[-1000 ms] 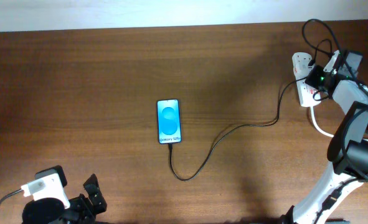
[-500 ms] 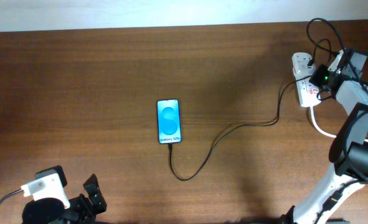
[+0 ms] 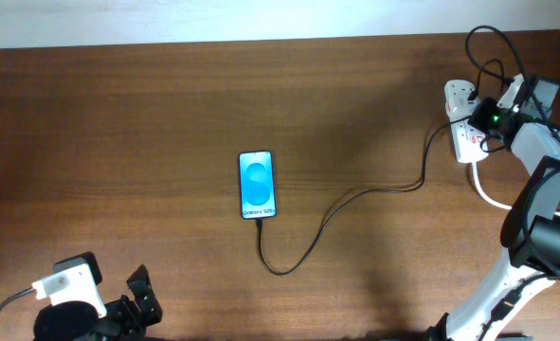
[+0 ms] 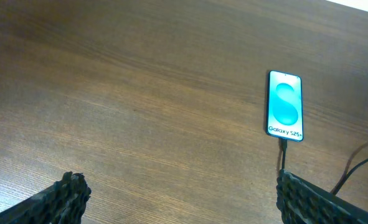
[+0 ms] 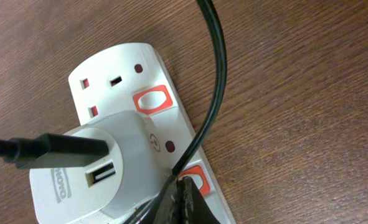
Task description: Plug charger to phone and switch on socket
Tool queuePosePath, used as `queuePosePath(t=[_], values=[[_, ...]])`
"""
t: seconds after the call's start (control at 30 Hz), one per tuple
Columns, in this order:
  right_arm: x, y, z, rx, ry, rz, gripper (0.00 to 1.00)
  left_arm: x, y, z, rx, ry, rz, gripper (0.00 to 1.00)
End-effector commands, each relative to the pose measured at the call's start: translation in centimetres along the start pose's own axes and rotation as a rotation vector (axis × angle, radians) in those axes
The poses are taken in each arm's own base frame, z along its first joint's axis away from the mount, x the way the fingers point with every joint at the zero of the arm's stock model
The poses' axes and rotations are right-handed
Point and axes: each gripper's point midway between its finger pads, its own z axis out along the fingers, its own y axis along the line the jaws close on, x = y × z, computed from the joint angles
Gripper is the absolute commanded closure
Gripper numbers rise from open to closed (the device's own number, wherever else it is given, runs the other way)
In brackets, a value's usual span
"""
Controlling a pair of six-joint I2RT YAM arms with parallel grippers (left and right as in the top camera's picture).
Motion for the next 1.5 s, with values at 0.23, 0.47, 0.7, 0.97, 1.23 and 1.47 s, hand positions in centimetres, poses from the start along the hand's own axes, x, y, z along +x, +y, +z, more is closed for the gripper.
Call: queuePosePath(t=[0.23,0.47,0.7,0.97,1.23,1.47], values=[[2.0,2.6,2.1,-0.051,0.041,-0.043,0.96,-0.1,0.2,0.0,-0.011,-0.011,0.010,0.01],[4.0,2.9,2.9,-0.050,0.100,-0.045,0.96,-0.1,0.2,0.0,-0.011,-0.011,0.010,0.01],[5.7,5.5,3.2,-0.079,0.148,-0.080,0.96,-0.1,0.2,0.0,-0.011,-0.011,0.010,0.01],[7.4,7.5,3.5,-0.097,0.189,-0.112,0.96,-0.1,0.2,0.0,-0.011,-0.011,0.010,0.01],[8.8,10.5,3.5,-0.128,0.215,-0.140,0.96,-0.1,0.2,0.0,-0.010,-0.011,0.011,0.01],[9.7,10.7,3.4,-0.130,0.246,-0.137,0.96,-0.1,0.2,0.0,-0.011,-0.011,0.010,0.01]])
